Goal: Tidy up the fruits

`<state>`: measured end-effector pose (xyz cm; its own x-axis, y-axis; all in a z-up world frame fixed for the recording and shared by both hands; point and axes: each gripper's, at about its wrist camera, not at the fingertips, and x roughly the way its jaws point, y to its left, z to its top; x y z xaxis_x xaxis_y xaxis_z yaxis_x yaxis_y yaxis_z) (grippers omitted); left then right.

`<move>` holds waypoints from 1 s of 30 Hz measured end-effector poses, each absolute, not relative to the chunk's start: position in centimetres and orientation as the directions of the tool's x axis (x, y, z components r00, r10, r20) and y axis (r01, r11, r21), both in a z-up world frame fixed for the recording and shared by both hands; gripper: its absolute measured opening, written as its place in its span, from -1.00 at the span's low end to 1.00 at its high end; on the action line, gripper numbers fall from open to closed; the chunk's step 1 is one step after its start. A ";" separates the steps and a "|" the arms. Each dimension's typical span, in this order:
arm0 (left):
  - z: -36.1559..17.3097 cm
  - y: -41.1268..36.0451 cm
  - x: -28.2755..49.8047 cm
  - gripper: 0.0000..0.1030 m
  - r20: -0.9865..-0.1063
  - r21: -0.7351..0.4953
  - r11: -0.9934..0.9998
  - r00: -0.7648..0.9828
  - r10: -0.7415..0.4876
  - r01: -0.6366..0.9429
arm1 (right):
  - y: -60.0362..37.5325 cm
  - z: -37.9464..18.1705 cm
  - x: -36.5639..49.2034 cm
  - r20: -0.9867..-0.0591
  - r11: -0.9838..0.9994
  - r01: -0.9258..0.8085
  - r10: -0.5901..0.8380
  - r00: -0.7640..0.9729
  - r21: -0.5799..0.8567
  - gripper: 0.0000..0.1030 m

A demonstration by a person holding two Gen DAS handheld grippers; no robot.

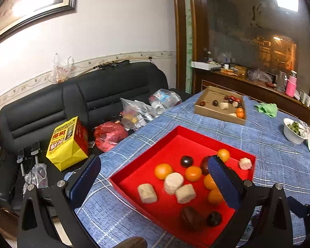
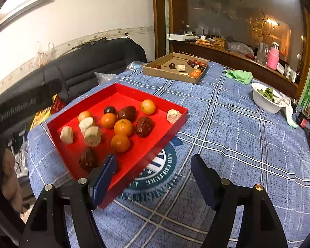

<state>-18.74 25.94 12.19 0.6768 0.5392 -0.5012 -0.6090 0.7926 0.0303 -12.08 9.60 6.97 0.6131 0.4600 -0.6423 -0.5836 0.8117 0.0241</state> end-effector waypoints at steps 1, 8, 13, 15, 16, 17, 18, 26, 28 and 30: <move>12.2 25.6 -18.7 1.00 -0.502 0.033 0.799 0.682 0.532 -0.600 | 9.5 6.9 -12.3 -0.641 0.811 -0.584 0.459 0.615 0.020 0.59; 12.0 23.7 -17.7 1.00 -0.517 0.074 0.829 0.689 0.508 -0.555 | 9.0 6.4 -12.6 -0.647 0.818 -0.576 0.447 0.618 0.015 0.63; 11.5 23.5 -17.2 1.00 -0.542 0.083 0.838 0.681 0.492 -0.540 | 8.8 5.8 -12.3 -0.663 0.827 -0.562 0.435 0.609 0.026 0.66; 11.3 23.7 -17.2 1.00 -0.550 0.078 0.840 0.679 0.486 -0.537 | 8.7 5.8 -12.2 -0.666 0.829 -0.559 0.434 0.607 0.030 0.66; 11.3 23.8 -17.1 1.00 -0.556 0.074 0.841 0.678 0.481 -0.536 | 8.7 5.7 -12.2 -0.667 0.829 -0.559 0.434 0.606 0.031 0.66; 11.2 23.9 -17.1 1.00 -0.558 0.071 0.842 0.678 0.478 -0.535 | 8.8 5.7 -12.2 -0.669 0.829 -0.559 0.433 0.605 0.031 0.67; 11.1 24.0 -17.1 1.00 -0.561 0.068 0.843 0.678 0.474 -0.533 | 8.8 5.6 -12.1 -0.670 0.828 -0.560 0.432 0.604 0.030 0.67; 10.3 24.7 -16.6 1.00 -0.603 0.038 0.856 0.671 0.431 -0.515 | 9.5 5.3 -12.2 -0.682 0.822 -0.569 0.426 0.595 0.018 0.68; 9.9 25.0 -16.4 1.00 -0.619 0.032 0.856 0.662 0.423 -0.517 | 9.6 5.3 -12.2 -0.682 0.822 -0.569 0.426 0.594 0.018 0.68; 9.7 25.1 -16.3 1.00 -0.628 0.038 0.854 0.653 0.424 -0.519 | 9.6 5.3 -12.2 -0.683 0.822 -0.569 0.425 0.594 0.017 0.69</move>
<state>-16.29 25.09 9.65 0.6526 0.4241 -0.6279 -0.5186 0.8542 0.0378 -12.24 9.59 5.26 0.5939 0.4251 -0.6831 -0.5686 0.8225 0.0174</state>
